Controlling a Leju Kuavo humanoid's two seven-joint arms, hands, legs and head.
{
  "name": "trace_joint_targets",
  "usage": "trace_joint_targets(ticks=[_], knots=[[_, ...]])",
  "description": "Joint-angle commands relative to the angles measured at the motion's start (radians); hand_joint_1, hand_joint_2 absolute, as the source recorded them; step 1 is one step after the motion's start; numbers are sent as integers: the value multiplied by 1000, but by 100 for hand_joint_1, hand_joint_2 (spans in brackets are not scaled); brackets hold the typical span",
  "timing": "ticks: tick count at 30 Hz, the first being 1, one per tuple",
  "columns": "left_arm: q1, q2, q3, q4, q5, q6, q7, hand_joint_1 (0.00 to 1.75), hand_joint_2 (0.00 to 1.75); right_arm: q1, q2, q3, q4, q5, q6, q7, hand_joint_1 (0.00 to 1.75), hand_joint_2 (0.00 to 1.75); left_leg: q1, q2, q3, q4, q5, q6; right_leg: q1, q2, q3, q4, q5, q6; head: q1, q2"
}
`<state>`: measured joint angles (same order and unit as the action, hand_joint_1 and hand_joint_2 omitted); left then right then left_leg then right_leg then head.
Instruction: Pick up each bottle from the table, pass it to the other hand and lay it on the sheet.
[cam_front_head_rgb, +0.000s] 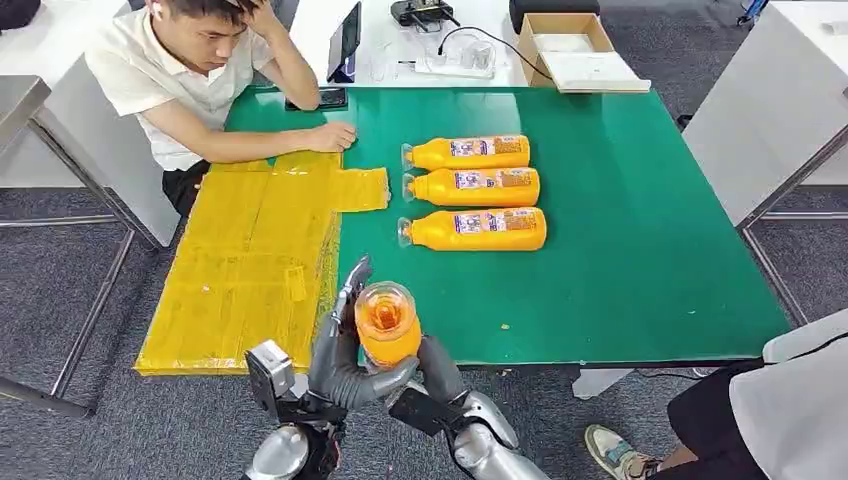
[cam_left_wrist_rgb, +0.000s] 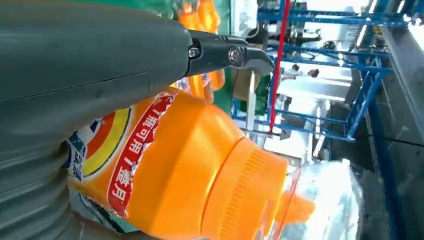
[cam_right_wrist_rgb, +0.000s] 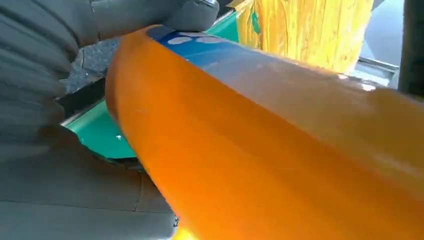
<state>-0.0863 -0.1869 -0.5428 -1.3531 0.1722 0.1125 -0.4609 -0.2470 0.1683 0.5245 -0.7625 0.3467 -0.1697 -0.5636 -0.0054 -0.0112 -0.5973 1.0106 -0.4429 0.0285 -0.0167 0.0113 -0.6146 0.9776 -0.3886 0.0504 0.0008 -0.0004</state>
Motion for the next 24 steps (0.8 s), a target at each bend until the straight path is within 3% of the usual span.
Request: trace_joint_targets(ticks=[1,5,17,18,24], knots=[[-69,47,-64,156,-25,3,123,175,175,35,-60,60,-121,56,-97,78,175,175,1,-1,5,-1,-2,-2,2,-3,6,-1,-2,-3,0,0],[-74,45,-24,209,149,-131,243,175,175,32,-64,49,-153,82,-124,99,175,175,1,2,5,-1,-2,-2,1,0,5,-1,-2,-2,0,0],[-76,47,-24,213,153,-133,243,175,175,30,-62,50,-152,83,-124,101,175,175,1,2,2,-1,-1,-1,0,2,3,0,0,-1,0,0],[-78,50,-29,213,153,-133,243,169,175,29,-61,49,-150,89,-133,103,175,175,1,2,4,-1,-2,-2,1,2,4,0,-1,-2,0,0],[-102,51,-17,271,221,-157,278,175,175,16,-65,76,-151,170,-211,116,175,175,1,3,4,-1,-2,-2,1,2,4,0,-1,-2,0,0]])
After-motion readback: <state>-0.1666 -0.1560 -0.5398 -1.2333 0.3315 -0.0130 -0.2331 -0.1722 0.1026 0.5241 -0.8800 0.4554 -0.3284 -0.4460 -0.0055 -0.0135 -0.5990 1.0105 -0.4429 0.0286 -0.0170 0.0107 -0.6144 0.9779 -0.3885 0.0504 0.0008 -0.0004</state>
